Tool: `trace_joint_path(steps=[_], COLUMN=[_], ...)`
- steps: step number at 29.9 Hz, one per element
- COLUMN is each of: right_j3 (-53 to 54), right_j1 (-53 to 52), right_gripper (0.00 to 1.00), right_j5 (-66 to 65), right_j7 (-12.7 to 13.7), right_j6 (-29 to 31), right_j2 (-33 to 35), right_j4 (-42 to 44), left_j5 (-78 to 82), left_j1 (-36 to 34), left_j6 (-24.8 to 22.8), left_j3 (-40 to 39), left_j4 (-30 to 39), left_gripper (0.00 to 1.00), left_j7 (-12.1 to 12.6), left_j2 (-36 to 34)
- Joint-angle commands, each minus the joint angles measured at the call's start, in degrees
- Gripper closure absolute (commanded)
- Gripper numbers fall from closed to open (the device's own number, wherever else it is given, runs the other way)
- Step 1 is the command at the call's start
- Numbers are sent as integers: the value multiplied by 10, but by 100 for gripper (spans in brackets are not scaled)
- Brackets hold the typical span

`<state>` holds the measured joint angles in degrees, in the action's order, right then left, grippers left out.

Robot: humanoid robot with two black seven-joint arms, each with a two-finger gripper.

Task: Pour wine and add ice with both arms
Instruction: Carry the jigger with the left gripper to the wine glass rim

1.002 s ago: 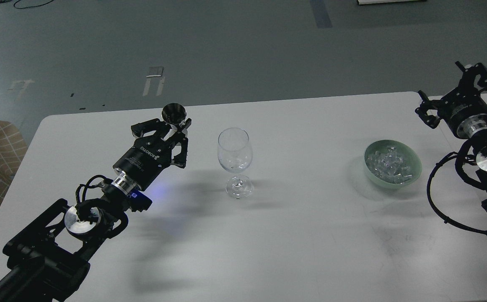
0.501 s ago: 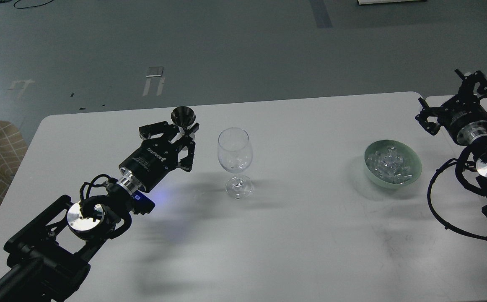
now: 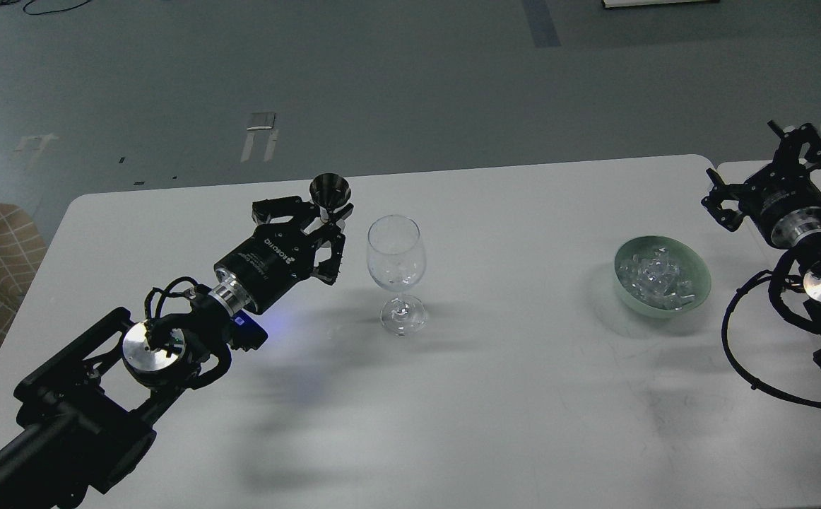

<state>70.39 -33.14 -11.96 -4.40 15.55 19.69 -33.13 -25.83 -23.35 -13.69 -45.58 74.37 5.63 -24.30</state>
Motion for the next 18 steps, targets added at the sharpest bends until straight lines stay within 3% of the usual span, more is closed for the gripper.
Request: trace_joint_path(steps=[1,18], right_j3=[0,0], right_j1=[4,8], right_gripper=[0,0], right_j5=[0,0], right_j7=[0,0], right_j6=[1,1], right_j2=[0,-1], right_j4=[-3,-4], left_j5=[21,95], left_j1=[-2,-15], left_j6=[5,50], left_j3=[0,-5], left_j4=[10,19], left_gripper=[100,100], left_j7=[3,27], left_j2=[0,4])
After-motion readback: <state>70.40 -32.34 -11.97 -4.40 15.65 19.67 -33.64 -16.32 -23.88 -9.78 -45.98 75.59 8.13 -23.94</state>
